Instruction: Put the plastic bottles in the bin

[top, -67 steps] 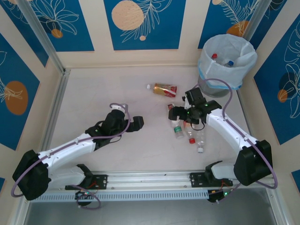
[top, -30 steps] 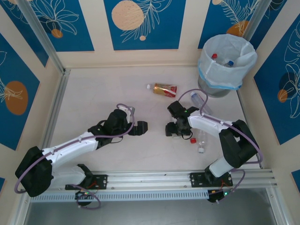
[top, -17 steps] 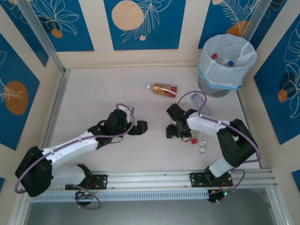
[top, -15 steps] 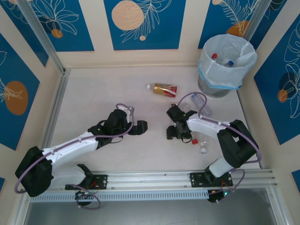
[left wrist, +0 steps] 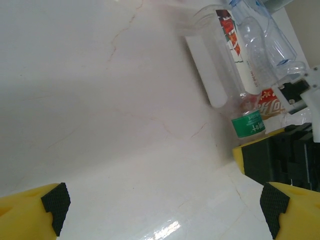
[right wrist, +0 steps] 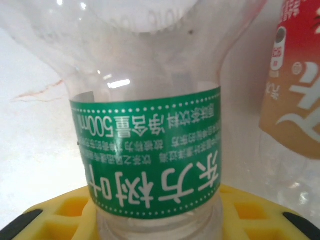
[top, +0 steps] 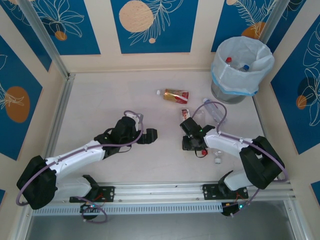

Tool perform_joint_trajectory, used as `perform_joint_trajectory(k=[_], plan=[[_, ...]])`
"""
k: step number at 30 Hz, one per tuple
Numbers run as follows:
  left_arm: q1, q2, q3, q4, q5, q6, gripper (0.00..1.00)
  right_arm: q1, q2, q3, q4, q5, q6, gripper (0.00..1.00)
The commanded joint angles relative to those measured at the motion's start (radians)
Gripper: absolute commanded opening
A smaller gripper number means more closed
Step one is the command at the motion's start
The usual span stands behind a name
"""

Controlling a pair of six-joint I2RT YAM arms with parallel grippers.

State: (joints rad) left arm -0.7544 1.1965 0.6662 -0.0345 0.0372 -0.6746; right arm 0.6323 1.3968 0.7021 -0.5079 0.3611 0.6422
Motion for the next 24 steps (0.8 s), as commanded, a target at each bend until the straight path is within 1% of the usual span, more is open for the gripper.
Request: perform_joint_trajectory(k=[1,6,9,12,17,21,24], plan=[[0.008,0.005,0.006,0.017,-0.029,0.004,0.99,0.006,-0.084,-0.01,0.017,0.035,-0.034,0.35],[0.008,0.02,0.033,0.022,-0.041,0.022,0.99,0.006,-0.232,-0.025,0.033,0.049,-0.078,0.29],[0.008,0.017,0.034,0.031,-0.075,0.024,0.99,-0.004,-0.304,-0.01,0.047,0.017,-0.128,0.28],[0.008,0.006,0.038,0.029,-0.122,0.021,0.99,-0.014,-0.332,0.032,0.02,0.018,-0.153,0.27],[0.008,-0.015,0.028,-0.005,-0.25,-0.034,0.99,-0.032,-0.36,0.087,0.022,0.05,-0.175,0.27],[0.009,-0.02,0.021,-0.002,-0.283,-0.052,0.99,-0.058,-0.387,0.088,0.101,0.053,-0.205,0.26],[0.01,-0.016,0.034,0.003,-0.281,-0.04,0.99,-0.096,-0.381,0.1,0.152,0.031,-0.223,0.25]])
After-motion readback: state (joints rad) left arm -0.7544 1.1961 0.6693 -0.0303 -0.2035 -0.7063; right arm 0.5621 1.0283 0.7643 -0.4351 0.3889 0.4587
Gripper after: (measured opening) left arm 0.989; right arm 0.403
